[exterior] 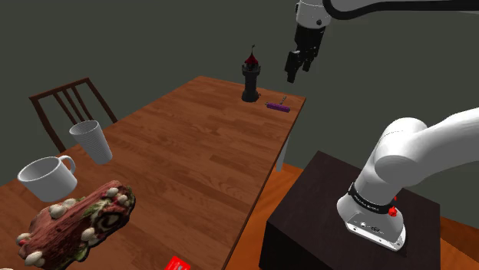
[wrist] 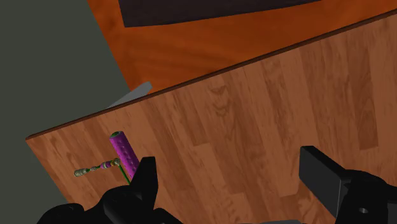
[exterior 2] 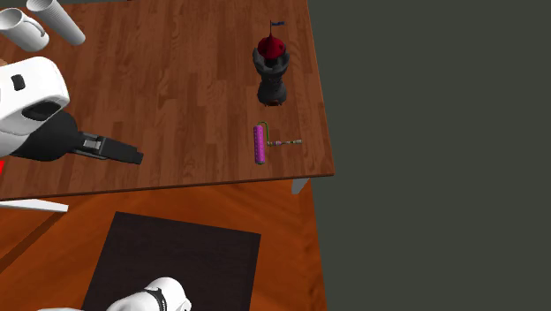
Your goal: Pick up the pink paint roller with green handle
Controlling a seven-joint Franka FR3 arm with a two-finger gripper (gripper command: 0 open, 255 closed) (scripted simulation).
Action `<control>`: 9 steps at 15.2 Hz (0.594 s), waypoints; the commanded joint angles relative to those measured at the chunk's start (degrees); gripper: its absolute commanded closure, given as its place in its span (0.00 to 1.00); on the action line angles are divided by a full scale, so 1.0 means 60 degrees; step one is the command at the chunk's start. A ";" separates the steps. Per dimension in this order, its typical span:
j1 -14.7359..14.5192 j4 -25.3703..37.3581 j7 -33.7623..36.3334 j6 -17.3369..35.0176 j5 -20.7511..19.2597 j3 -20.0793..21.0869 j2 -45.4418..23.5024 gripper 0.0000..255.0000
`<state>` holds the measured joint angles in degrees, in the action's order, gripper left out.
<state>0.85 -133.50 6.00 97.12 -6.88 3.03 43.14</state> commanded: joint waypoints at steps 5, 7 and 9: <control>0.0190 -0.0329 -0.0551 0.0940 -0.0333 -0.0535 -0.0734 0.00; 0.0286 -0.0422 -0.0817 0.1411 -0.0487 -0.0798 -0.1170 0.00; 0.0380 -0.0466 -0.1081 0.1878 -0.0628 -0.1055 -0.1649 0.00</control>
<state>2.96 -136.33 0.07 106.84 -10.33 -2.76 34.99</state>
